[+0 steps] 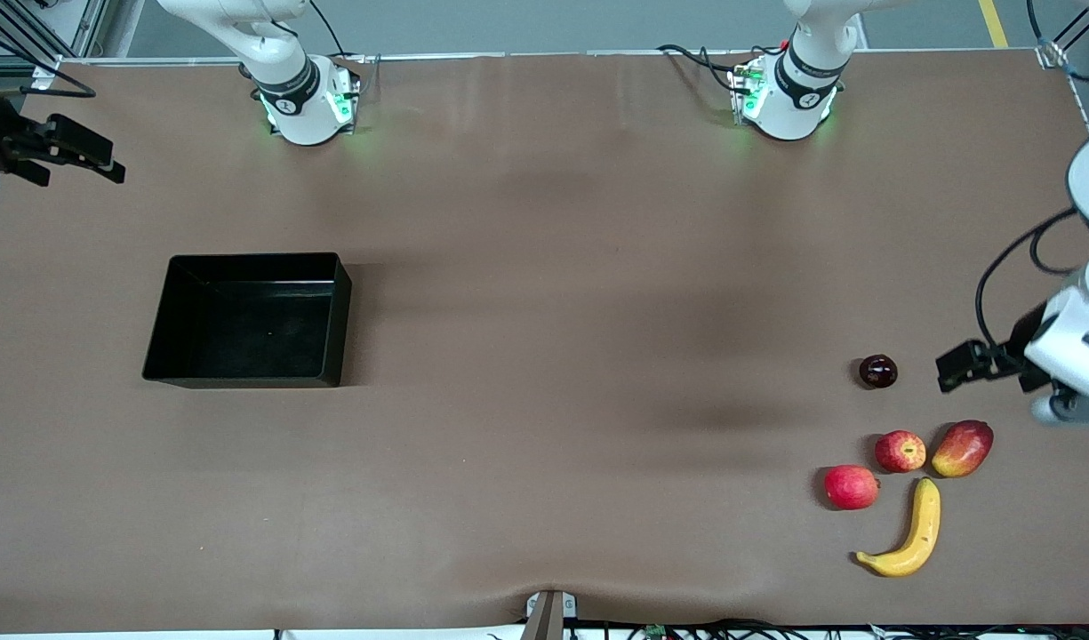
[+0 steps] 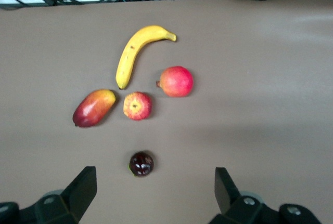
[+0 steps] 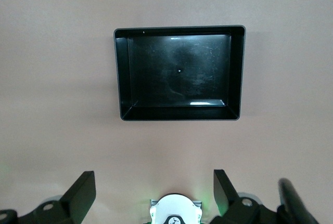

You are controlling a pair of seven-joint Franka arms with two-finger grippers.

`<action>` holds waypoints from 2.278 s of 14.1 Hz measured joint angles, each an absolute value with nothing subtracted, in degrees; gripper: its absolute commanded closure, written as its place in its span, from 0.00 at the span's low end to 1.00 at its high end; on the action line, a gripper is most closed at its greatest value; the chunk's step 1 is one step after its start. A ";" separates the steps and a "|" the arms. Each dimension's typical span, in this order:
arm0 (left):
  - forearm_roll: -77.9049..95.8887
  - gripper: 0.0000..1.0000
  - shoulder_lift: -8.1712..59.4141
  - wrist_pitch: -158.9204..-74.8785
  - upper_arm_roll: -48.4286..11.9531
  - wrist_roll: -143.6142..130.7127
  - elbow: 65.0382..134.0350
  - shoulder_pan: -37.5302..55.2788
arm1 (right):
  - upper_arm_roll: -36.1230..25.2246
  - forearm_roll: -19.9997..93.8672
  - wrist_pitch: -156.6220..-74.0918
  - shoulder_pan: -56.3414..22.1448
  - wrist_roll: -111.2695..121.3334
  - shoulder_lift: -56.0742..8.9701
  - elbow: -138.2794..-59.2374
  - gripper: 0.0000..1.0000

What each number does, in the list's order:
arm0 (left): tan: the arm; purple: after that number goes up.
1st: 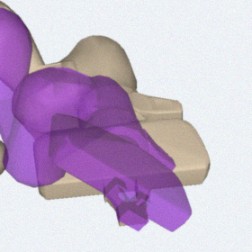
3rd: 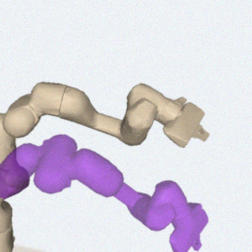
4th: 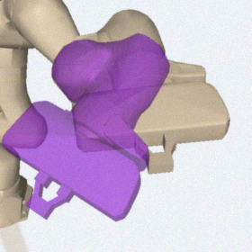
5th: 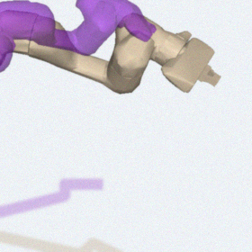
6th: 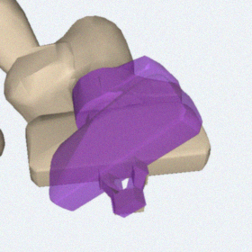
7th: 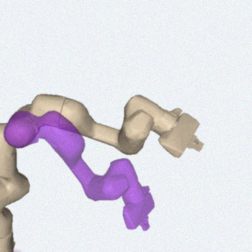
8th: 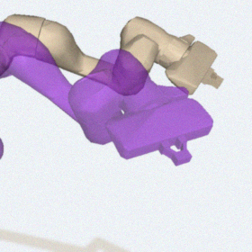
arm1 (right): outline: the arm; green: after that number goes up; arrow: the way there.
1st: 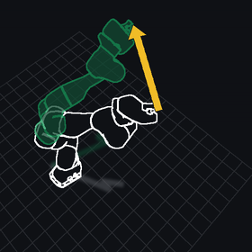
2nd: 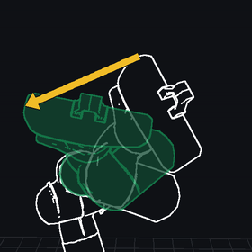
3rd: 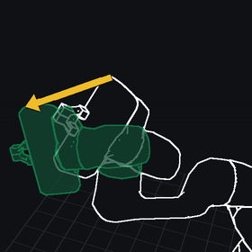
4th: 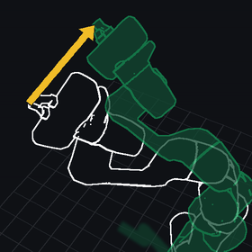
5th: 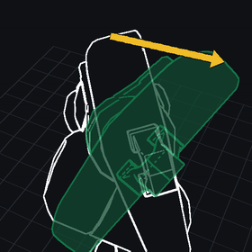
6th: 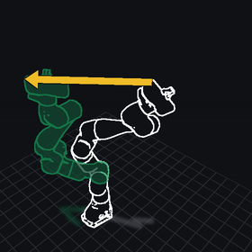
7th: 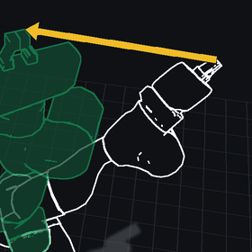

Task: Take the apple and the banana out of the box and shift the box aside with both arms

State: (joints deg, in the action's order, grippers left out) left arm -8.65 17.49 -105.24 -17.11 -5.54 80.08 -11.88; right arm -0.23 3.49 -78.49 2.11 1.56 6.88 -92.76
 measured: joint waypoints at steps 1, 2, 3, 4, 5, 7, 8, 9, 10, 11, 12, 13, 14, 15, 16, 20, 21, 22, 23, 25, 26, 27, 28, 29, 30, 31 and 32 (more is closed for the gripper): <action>-8.32 0.00 15.22 -104.90 -17.08 -5.92 81.81 -11.97 | -0.21 3.49 -78.67 2.11 1.56 7.07 -93.05 0.00; -8.13 0.00 13.27 -104.19 -17.06 -6.07 83.15 -12.02 | -0.20 3.49 -78.95 2.10 1.56 7.07 -93.05 0.00; -8.00 0.00 11.66 -103.25 -17.03 -6.13 84.07 -12.05 | -0.20 3.48 -79.31 2.10 1.56 7.07 -93.03 0.00; -7.93 0.00 10.32 -102.08 -17.01 -6.18 84.69 -12.05 | -0.22 3.46 -79.71 2.11 1.56 7.07 -92.97 0.00; -7.90 0.00 9.31 -100.91 -17.02 -6.18 85.03 -12.05 | -0.27 3.42 -80.26 2.14 1.56 7.07 -92.89 0.00; -7.85 0.00 7.74 -98.78 -17.11 -6.13 85.45 -12.00 | -0.43 3.37 -81.18 2.24 1.56 6.99 -92.59 0.00; -7.75 0.00 7.12 -98.01 -17.24 -5.97 85.56 -11.74 | -0.51 3.37 -81.37 2.27 1.57 6.85 -92.30 0.00; -7.64 0.00 6.47 -97.14 -17.03 -5.92 85.61 -10.82 | -0.55 3.36 -81.45 2.28 1.65 6.67 -92.00 0.00; -7.52 0.00 5.72 -96.08 -16.15 -5.92 85.74 -9.16 | -0.56 3.35 -81.50 2.28 1.76 6.51 -91.80 0.00; -7.04 0.00 4.78 -95.06 -14.65 -5.93 86.18 -6.96 | -0.56 3.35 -81.51 2.27 1.81 6.41 -91.67 0.00; -5.87 0.00 3.62 -94.46 -13.09 -5.93 87.22 -5.04 | -0.56 3.35 -81.59 2.28 1.82 6.33 -91.62 0.00; -4.44 0.00 2.11 -94.35 -11.64 -5.93 89.02 -3.59 | -0.57 3.33 -81.92 2.28 1.83 6.26 -91.59 0.00; -3.65 0.00 0.64 -94.35 -10.37 -5.93 90.80 -2.59 | -0.59 3.30 -82.39 2.28 1.84 6.20 -91.57 0.00; -3.15 0.00 -0.72 -94.33 -9.07 -5.92 92.22 -1.64 | -0.60 3.23 -82.56 2.28 1.85 6.15 -91.57 0.00; -2.69 0.00 -1.89 -94.24 -7.70 -5.89 93.16 -0.62 | -0.60 3.02 -82.57 2.28 1.87 6.11 -91.57 0.00; 0.27 0.00 -4.14 -91.76 -4.43 -5.84 94.27 1.03 | -0.59 0.71 -82.66 2.28 1.96 6.03 -91.57 0.00; 0.31 0.00 -4.30 -91.40 -3.85 -5.83 94.27 1.18 | -0.59 0.48 -82.76 2.28 1.97 6.01 -91.57 0.00; 0.33 0.00 -4.44 -91.04 -3.18 -5.81 94.25 1.51 | -0.59 0.35 -82.88 2.28 1.97 5.99 -91.57 0.00; 0.33 0.00 -4.54 -90.44 -2.78 -5.79 94.11 1.73 | -0.59 0.30 -82.89 2.28 1.97 5.98 -91.57 0.00; 0.34 0.00 -4.61 -89.28 -2.62 -5.79 93.39 1.98 | -0.59 0.29 -82.89 2.28 1.97 5.96 -91.57 0.00; 0.34 0.00 -4.61 -89.07 -2.62 -5.79 93.02 2.22 | -0.59 0.29 -82.87 2.28 1.97 5.94 -91.57 0.00; 0.34 0.00 -4.61 -88.98 -2.62 -5.79 92.76 2.47 | -0.59 0.29 -82.82 2.28 1.97 5.93 -91.57 0.00; 0.33 0.00 -4.61 -88.91 -2.62 -5.79 92.62 2.64 | -0.59 0.29 -82.82 2.27 1.97 5.92 -91.57 0.00; 0.32 0.00 -4.61 -88.85 -2.62 -5.79 92.55 2.73 | -0.59 0.29 -82.82 2.28 1.97 5.92 -91.57 0.00; 0.30 0.00 -4.61 -88.80 -2.62 -5.79 92.52 2.75 | -0.59 0.29 -82.82 2.28 1.97 5.91 -91.57 0.00; 0.19 0.00 -4.61 -88.79 -2.56 -5.79 92.44 2.75 | -0.58 0.29 -82.82 2.28 1.97 5.91 -91.57 0.00; -0.35 0.00 -4.60 -88.80 -2.51 -5.79 92.15 2.75 | -0.58 0.29 -82.82 2.28 1.97 5.91 -91.57 0.00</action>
